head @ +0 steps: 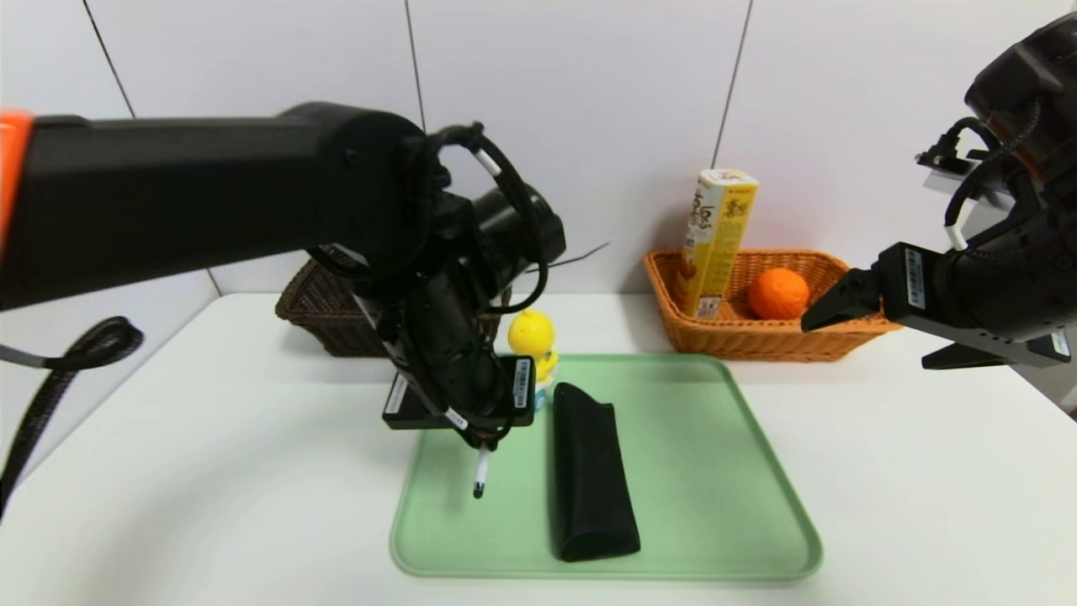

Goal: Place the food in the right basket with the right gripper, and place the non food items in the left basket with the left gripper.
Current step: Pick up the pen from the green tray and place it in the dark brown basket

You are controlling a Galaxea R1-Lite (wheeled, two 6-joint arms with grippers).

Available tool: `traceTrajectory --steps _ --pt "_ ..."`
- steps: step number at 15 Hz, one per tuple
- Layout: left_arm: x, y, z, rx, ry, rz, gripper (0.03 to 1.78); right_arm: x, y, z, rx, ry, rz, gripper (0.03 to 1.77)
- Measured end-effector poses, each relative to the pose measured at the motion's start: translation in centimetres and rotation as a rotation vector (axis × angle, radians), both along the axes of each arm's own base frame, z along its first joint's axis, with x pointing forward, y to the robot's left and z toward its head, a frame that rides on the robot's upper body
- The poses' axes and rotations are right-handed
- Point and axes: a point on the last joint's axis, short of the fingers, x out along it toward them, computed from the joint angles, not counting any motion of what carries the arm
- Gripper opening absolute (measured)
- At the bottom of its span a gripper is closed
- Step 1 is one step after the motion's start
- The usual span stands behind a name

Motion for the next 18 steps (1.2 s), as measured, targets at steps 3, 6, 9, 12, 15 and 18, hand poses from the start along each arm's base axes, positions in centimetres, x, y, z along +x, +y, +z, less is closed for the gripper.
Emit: traceTrajectory --steps 3,6,9,12,15,18 --pt "-2.5 2.4 4.3 -0.089 -0.092 0.004 0.05 0.0 0.0 0.0 0.000 -0.001 -0.001 1.71" --pt "-3.0 6.1 8.0 -0.204 -0.237 0.092 0.05 0.0 0.0 0.1 0.002 -0.004 -0.002 1.71" --pt "0.0 10.5 10.4 -0.320 -0.427 0.274 0.05 0.2 0.1 0.2 0.020 -0.030 -0.009 1.71" --pt "4.3 13.5 10.4 -0.376 -0.550 0.415 0.05 0.5 0.0 0.3 0.042 -0.051 -0.023 1.71" --pt "8.3 14.8 8.4 -0.392 -0.559 0.520 0.05 0.6 0.0 0.3 0.043 -0.053 -0.025 1.71" --pt "11.3 15.0 5.9 -0.370 -0.530 0.556 0.05 0.7 0.0 0.3 0.043 -0.053 -0.025 1.71"
